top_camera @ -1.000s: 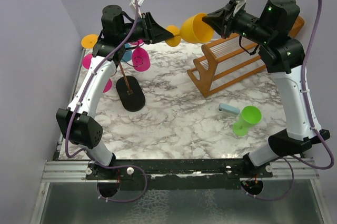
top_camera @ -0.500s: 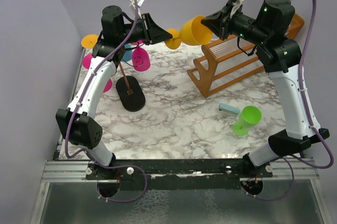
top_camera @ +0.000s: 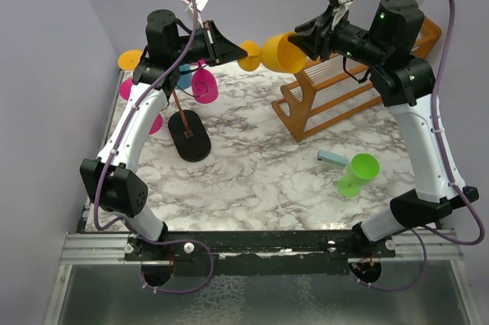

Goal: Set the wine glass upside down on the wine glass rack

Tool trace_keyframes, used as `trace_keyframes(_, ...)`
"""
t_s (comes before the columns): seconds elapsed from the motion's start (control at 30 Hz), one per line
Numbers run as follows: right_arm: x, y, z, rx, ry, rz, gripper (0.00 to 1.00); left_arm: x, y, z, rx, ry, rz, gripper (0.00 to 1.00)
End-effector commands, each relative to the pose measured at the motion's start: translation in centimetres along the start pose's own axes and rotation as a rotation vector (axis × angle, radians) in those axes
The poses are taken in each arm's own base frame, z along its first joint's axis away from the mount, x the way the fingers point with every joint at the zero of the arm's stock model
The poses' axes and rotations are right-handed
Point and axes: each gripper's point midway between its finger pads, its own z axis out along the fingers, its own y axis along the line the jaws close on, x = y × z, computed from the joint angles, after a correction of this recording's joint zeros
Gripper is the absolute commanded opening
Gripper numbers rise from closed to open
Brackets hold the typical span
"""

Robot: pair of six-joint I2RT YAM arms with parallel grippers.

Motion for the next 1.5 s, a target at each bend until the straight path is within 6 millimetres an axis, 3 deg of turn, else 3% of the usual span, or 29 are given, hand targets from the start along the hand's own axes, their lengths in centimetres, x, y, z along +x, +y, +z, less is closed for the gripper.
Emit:
trace_keyframes(0.0,-0.1,-0.1,-0.6,0.004,-0.005,-0.039,0.39,-1.2,-3.2,-1.4,0.029,-0.034,0.114,0.0)
trace_keyframes(0.1,0.3,0.1,-1.0,-0.002,0.01,-0.059,0.5,-1.8,-3.0,-1.9,-0.017,-0.051,0.164,0.0)
trace_keyframes(0.27,0.5,-0.5,-1.9,0.044,0.036,-0.107,0.57,-2.8,-3.2,-3.1,-0.081,-0.077,0.241,0.0)
trace_keyframes(0.4,0.7,-0.4,-3.0,0.036,0.052,-0.147,0.75,-4.2,-3.3,-4.6,-0.159,-0.114,0.323,0.0)
trace_keyframes(0.6,-0.5,0.6,-5.3,-0.025,0.033,-0.198,0.85,-6.7,-2.9,-6.5,-0.306,-0.176,0.454,0.0)
trace_keyframes(0.83,-1.2,1.0,-7.8,-0.056,0.022,-0.241,0.87,-9.7,-2.6,-8.5,-0.516,-0.226,0.676,0.0)
trace_keyframes(1.0,-0.9,-0.6,-8.9,0.003,0.033,-0.222,0.88,-9.0,-2.6,-7.9,-0.646,-0.146,0.88,0.0)
trace_keyframes(1.27,0.0,-1.3,-9.9,0.037,0.053,-0.212,0.9,-8.2,-2.4,-8.2,-0.769,0.028,1.156,0.0)
trace_keyframes(1.47,0.6,-1.4,-10.0,0.034,0.059,-0.204,0.9,-5.2,-0.7,-8.2,-0.785,0.259,1.296,0.0)
